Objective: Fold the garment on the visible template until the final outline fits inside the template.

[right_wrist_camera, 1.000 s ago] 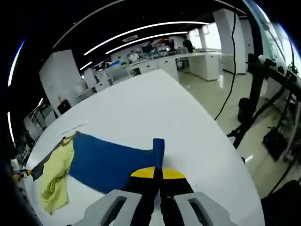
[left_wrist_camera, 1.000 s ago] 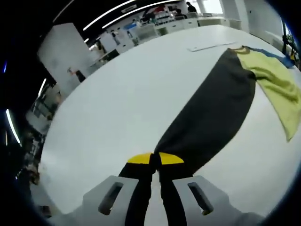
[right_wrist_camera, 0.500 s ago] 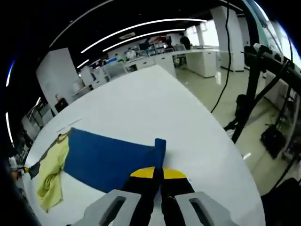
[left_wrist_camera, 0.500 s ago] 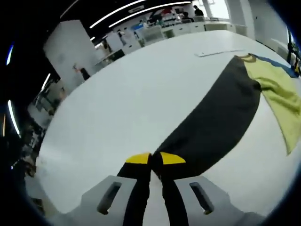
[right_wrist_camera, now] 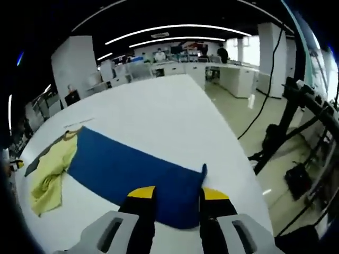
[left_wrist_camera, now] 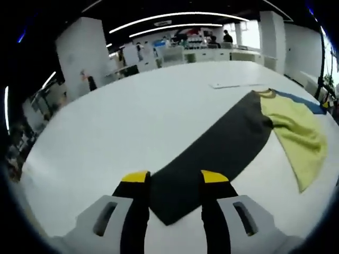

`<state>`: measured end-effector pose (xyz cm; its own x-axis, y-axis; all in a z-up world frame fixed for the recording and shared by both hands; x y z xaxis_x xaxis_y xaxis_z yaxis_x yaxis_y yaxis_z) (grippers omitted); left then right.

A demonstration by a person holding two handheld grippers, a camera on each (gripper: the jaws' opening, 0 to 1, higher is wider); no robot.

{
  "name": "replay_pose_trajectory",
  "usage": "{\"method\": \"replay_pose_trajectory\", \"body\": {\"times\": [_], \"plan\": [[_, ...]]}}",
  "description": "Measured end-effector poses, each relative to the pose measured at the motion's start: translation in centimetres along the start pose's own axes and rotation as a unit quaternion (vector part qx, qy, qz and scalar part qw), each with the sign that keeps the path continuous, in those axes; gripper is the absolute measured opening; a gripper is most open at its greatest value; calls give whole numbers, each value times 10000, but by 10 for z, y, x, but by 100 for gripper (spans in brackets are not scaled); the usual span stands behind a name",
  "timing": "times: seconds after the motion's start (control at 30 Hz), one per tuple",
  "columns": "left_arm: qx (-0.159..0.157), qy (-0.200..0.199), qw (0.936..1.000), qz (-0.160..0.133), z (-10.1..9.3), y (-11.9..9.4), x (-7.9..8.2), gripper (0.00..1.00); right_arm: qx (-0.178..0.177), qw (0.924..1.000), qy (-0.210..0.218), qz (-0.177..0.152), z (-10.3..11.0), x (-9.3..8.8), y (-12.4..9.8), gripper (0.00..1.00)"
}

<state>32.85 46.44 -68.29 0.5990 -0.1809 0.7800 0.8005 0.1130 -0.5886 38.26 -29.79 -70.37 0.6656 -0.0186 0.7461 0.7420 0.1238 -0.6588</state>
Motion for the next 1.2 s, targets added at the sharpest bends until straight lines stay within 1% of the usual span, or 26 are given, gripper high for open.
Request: {"method": "replay_pose_trajectory", "body": {"times": [0.07,0.13,0.2,0.27,0.3,0.33,0.4,0.47,0.53,0.6,0.63,0.7,0.77,0.8,1.03,1.1,1.2], "plan": [[-126,30,9999,-64,-7,-6,0,38,-63,9999,-101,64,-1,-3,0,26],[-236,16,9996,-139,-14,-13,0,41,-290,9993,-179,150,-6,-6,-2,25],[-308,46,9993,-187,-19,-18,0,43,-341,9993,-97,131,-11,-8,-2,23],[-371,83,9991,-207,-24,-22,0,45,-443,9988,109,195,-17,-12,-4,17],[-407,78,9989,-217,-26,-24,-1,45,-549,9981,141,230,-21,-13,-4,18],[-452,50,9987,-239,-28,-26,-1,46,-688,9972,77,271,-25,-15,-6,20],[-514,54,9983,-280,-33,-29,-1,47,-691,9971,166,288,-27,-18,-8,25],[-569,110,9978,-307,-37,-33,-1,48,-640,9973,242,250,-26,-19,-11,26],[-645,73,9973,-338,-41,-34,-1,50,-521,9981,270,204,-22,-19,-12,31],[-673,94,9971,-344,-45,-37,0,51,-367,9989,260,157,-15,-17,-14,39],[-710,201,9966,-365,-48,-38,1,52,-225,9994,264,82,-9,-16,-15,43],[-757,286,9959,-404,-52,-40,3,52,41,9997,252,-42,1,-12,-16,49],[-861,280,9948,-467,-57,-43,6,54,339,9993,127,-65,16,-11,-18,55],[-897,263,9944,-493,-59,-43,7,54,391,9992,104,-57,19,-10,-18,57],[-1223,298,9903,-587,-80,-49,12,56,1173,9931,-21,-85,60,-9,-22,67],[-1297,286,9893,-609,-86,-51,13,56,1383,9903,-85,-87,72,-9,-22,70],[-1448,195,9865,-734,-96,-51,17,56,1727,9848,-150,-111,90,-7,-23,75]]}}
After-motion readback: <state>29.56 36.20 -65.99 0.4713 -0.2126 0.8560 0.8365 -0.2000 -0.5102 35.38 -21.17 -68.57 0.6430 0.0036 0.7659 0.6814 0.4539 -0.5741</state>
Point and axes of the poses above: the point that each gripper's makers call its tool centre point, and the gripper's own axes: y roughly forward along the fingers, z roughly to its left, x roughly out of its top, the point moved 9 cm from there along -y, roughly backward along the fingers, and after that the axes turned 5 degrees about x, right-handed, at the moved point
